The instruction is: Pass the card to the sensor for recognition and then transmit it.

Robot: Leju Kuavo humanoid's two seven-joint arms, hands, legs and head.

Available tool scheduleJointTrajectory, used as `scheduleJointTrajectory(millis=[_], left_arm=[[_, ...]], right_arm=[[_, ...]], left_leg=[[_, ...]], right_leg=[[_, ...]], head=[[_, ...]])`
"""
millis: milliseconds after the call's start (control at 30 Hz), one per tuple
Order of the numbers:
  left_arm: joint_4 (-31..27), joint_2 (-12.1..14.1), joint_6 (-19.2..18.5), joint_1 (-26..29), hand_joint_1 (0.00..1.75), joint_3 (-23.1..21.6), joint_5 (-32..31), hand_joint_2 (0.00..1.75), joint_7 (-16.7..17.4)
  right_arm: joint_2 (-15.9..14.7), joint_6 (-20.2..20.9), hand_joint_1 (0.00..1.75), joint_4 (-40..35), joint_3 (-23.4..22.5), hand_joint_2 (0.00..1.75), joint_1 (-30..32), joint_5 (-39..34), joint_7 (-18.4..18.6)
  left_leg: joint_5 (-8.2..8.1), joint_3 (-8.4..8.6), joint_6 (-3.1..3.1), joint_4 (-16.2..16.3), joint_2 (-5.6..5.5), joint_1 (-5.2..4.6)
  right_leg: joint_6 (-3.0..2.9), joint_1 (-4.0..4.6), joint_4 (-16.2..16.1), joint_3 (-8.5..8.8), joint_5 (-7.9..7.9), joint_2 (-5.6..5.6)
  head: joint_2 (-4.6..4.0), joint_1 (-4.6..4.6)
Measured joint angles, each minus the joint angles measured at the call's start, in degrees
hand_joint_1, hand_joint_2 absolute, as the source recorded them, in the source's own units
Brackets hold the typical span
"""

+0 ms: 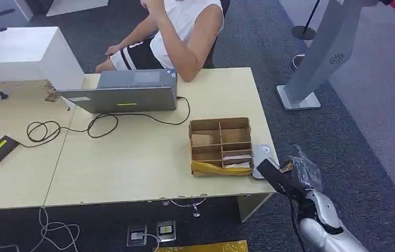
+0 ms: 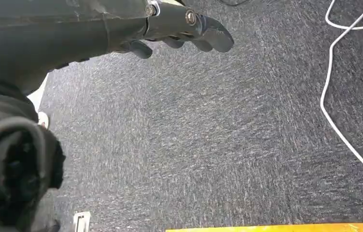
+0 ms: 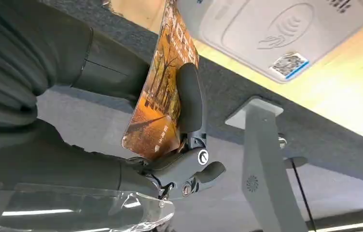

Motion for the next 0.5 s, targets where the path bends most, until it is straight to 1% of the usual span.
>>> scheduleJointTrajectory(millis=[500], left_arm=[[0.0,-0.1,0.0,0.0,0.0,0.0,0.0,0.0,0.0]], right_arm=[[2.5,0.5,1.75,1.8,0.7,1.75,-3.1,0.0,-1.4]], left_leg=[[0.0,-0.01,0.0,0.0,-0.01,0.01]], right_leg=[[0.0,0.0,0.0,0.0,0.0,0.01]], head=[[0.0,0.0]])
